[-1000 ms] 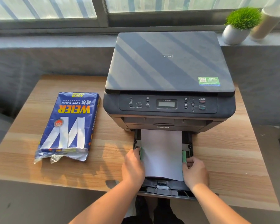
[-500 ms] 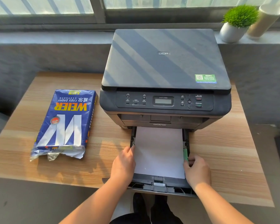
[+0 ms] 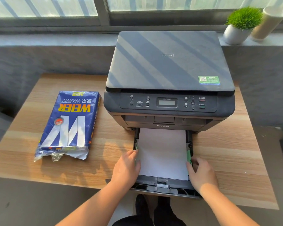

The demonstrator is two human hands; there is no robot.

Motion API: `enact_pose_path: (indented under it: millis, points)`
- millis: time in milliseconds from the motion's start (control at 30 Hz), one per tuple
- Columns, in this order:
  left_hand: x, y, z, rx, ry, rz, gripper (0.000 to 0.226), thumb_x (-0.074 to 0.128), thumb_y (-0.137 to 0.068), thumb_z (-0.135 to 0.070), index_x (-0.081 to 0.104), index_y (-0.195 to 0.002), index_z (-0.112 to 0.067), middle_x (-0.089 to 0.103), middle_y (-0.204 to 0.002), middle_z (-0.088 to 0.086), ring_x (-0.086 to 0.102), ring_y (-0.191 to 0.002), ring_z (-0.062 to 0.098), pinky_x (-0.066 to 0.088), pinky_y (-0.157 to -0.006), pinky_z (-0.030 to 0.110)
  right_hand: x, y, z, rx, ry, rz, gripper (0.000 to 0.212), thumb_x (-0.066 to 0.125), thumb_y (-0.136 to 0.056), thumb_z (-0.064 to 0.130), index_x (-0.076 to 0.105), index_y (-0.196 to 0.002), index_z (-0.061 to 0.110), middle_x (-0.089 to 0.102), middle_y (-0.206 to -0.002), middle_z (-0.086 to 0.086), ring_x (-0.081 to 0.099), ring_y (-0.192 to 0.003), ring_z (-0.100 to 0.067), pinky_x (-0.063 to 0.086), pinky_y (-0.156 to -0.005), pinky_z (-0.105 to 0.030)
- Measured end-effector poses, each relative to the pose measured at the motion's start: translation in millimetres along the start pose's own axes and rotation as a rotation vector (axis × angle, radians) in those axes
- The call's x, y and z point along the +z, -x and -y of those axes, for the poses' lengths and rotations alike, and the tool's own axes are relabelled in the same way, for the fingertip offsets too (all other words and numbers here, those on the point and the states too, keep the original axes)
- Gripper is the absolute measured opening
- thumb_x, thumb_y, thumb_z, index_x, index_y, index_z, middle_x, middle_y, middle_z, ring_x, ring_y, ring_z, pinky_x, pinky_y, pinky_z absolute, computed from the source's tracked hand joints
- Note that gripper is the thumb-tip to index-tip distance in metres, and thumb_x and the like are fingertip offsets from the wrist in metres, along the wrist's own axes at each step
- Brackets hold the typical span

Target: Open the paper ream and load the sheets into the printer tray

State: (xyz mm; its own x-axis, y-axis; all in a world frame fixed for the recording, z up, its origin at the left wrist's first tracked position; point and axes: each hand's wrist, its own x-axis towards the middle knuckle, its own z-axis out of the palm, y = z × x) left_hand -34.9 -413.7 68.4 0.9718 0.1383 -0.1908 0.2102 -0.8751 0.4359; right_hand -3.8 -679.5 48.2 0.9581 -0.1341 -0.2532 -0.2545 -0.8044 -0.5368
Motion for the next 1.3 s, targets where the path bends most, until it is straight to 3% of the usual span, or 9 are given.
enact_pose_path:
  millis: [67,167,233,300,533,767,867,967,1300]
  points:
    - [-8,22,0,0.175,-0.038,-0.102,0.039,0.061,-0.089,-0.018,0.055,-0.127,-0.011,0.060,-0.121,0.002,0.058,-0.105,0.022,0.056,-0.082,0.034,-10,24,-2,-0.279,0.088,-0.044,0.023,0.058,-0.091,0.027,0.062,-0.111,0.015,0.062,-0.102,0.001,0.058,-0.094,-0.017,0.052,-0.082,-0.035]
    - [-6,69,-9,0.491,-0.039,-0.137,0.017,0.058,-0.092,-0.022,0.062,-0.107,-0.016,0.062,-0.098,-0.001,0.057,-0.087,0.017,0.052,-0.075,0.029,-15,77,-1,-0.708,0.131,-0.015,0.014,0.056,-0.089,0.019,0.063,-0.077,0.017,0.056,-0.072,0.003,0.052,-0.066,-0.016,0.048,-0.064,-0.033]
    - [14,93,-9,0.592,-0.084,-0.050,0.013,0.059,-0.090,-0.032,0.065,-0.095,-0.022,0.064,-0.086,-0.004,0.059,-0.078,0.016,0.053,-0.068,0.027,-6,99,-4,-0.849,0.193,0.012,0.021,0.060,-0.085,0.017,0.060,-0.064,0.018,0.052,-0.061,0.001,0.048,-0.056,-0.016,0.047,-0.055,-0.032]
    - [35,103,-6,0.598,-0.178,0.038,0.018,0.063,-0.082,-0.042,0.067,-0.090,-0.027,0.065,-0.079,-0.008,0.061,-0.072,0.013,0.052,-0.061,0.024,8,105,-11,-0.897,0.281,0.012,0.012,0.062,-0.079,0.016,0.069,-0.069,0.017,0.062,-0.062,0.002,0.057,-0.056,-0.014,0.053,-0.055,-0.030]
    - [46,92,-12,0.466,-0.196,0.041,0.038,0.061,-0.075,-0.037,0.061,-0.107,-0.017,0.066,-0.094,-0.002,0.061,-0.083,0.018,0.038,-0.079,0.031,15,86,-3,-0.705,0.355,0.025,0.025,0.058,-0.071,0.010,0.074,-0.091,0.012,0.068,-0.075,-0.001,0.064,-0.066,-0.019,0.057,-0.065,-0.032]
    - [26,15,-30,0.357,-0.231,0.098,0.040,0.053,-0.084,-0.028,0.054,-0.120,-0.011,0.063,-0.109,0.006,0.061,-0.095,0.023,0.054,-0.086,0.037,8,15,44,-0.532,0.459,0.193,0.035,0.065,-0.074,0.016,0.065,-0.108,0.009,0.067,-0.094,-0.005,0.065,-0.086,-0.024,0.055,-0.081,-0.037]
    - [24,-29,-42,0.249,-0.179,0.091,0.053,0.059,-0.079,-0.024,0.051,-0.127,-0.005,0.061,-0.124,0.015,0.057,-0.114,0.032,0.044,-0.105,0.045,8,-22,69,-0.483,0.497,0.197,0.056,0.059,-0.079,0.023,0.048,-0.133,0.010,0.057,-0.124,-0.008,0.054,-0.112,-0.026,0.048,-0.095,-0.039]
    - [18,-58,-55,0.150,-0.132,0.138,0.061,0.055,-0.083,-0.022,0.041,-0.139,-0.003,0.050,-0.140,0.020,0.043,-0.130,0.037,0.029,-0.117,0.044,6,-46,86,-0.427,0.511,0.200,0.058,0.056,-0.077,0.023,0.045,-0.133,0.011,0.052,-0.130,-0.010,0.047,-0.120,-0.029,0.048,-0.094,-0.041]
    - [14,-59,-59,0.096,-0.066,0.179,0.072,0.045,-0.090,-0.042,0.022,-0.149,-0.008,0.027,-0.157,0.016,0.017,-0.146,0.031,0.011,-0.122,0.041,3,-64,84,-0.353,0.356,0.388,0.071,0.058,-0.084,0.030,0.028,-0.147,0.016,0.037,-0.145,-0.006,0.035,-0.132,-0.027,0.036,-0.108,-0.040]
